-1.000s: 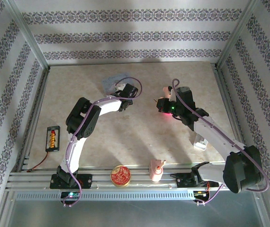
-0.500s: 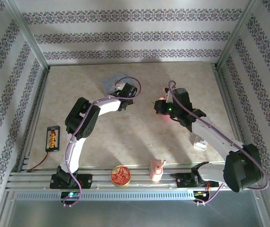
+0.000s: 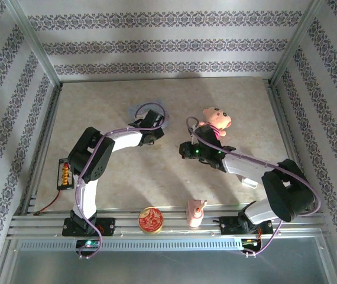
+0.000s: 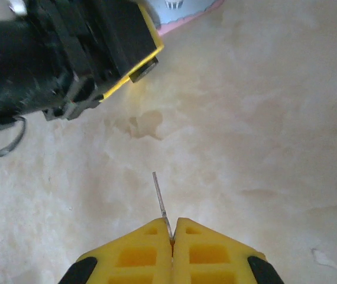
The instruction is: Unlock a padlock with a key
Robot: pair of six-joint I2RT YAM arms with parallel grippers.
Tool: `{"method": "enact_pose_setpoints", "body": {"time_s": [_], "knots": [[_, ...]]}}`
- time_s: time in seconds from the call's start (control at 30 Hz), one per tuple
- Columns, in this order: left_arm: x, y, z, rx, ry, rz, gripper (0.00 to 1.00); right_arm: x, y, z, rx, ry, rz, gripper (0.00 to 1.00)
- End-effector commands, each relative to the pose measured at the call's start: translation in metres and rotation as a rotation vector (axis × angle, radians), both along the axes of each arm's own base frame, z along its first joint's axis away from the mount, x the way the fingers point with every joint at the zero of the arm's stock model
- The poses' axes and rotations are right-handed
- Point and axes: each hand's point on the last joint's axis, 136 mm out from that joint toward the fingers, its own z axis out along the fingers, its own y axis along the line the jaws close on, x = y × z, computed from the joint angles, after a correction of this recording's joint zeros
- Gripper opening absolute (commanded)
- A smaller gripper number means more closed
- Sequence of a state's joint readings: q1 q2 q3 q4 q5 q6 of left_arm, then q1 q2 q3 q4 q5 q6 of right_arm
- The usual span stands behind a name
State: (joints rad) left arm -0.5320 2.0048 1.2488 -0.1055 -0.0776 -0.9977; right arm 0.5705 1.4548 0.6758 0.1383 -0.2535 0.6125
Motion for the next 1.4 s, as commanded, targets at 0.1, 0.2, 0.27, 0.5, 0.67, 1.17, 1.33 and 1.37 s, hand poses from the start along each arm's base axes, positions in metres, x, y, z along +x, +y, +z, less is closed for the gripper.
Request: {"method": "enact_pose_setpoints", "body": {"time_s": [0.1, 0.2, 0.27, 0.5, 0.67, 1.17, 1.33, 1.37], "knots": [[-0.033, -0.016, 0.01, -0.111, 0.096, 0.044, 0.0, 0.007, 0.007, -0.006, 0.068, -0.106, -0.052, 0.0], [-0.037, -0.025, 0.009, -0.168, 0.114, 0.039, 0.0, 0.006, 0.008, -0.014, 0.078, -0.116, -0.052, 0.0], [-0.037, -0.031, 0.01, -0.198, 0.125, 0.033, 0.0, 0.008, 0.006, -0.022, 0.066, -0.112, -0.062, 0.0], [-0.038, -0.039, 0.016, -0.257, 0.138, 0.034, 0.0, 0.018, 0.02, -0.031, 0.108, -0.148, -0.062, 0.0], [-0.038, -0.042, 0.016, -0.279, 0.147, 0.036, 0.0, 0.031, 0.03, -0.035, 0.163, -0.179, -0.093, 0.0], [-0.036, -0.042, 0.016, -0.279, 0.139, 0.037, 0.0, 0.045, 0.042, -0.04, 0.231, -0.183, -0.096, 0.0], [-0.036, -0.043, 0.011, -0.281, 0.148, 0.041, 0.0, 0.047, 0.045, -0.036, 0.251, -0.197, -0.09, 0.0], [-0.037, -0.043, 0.011, -0.284, 0.15, 0.039, 0.0, 0.047, 0.046, -0.036, 0.254, -0.199, -0.089, 0.0]]}}
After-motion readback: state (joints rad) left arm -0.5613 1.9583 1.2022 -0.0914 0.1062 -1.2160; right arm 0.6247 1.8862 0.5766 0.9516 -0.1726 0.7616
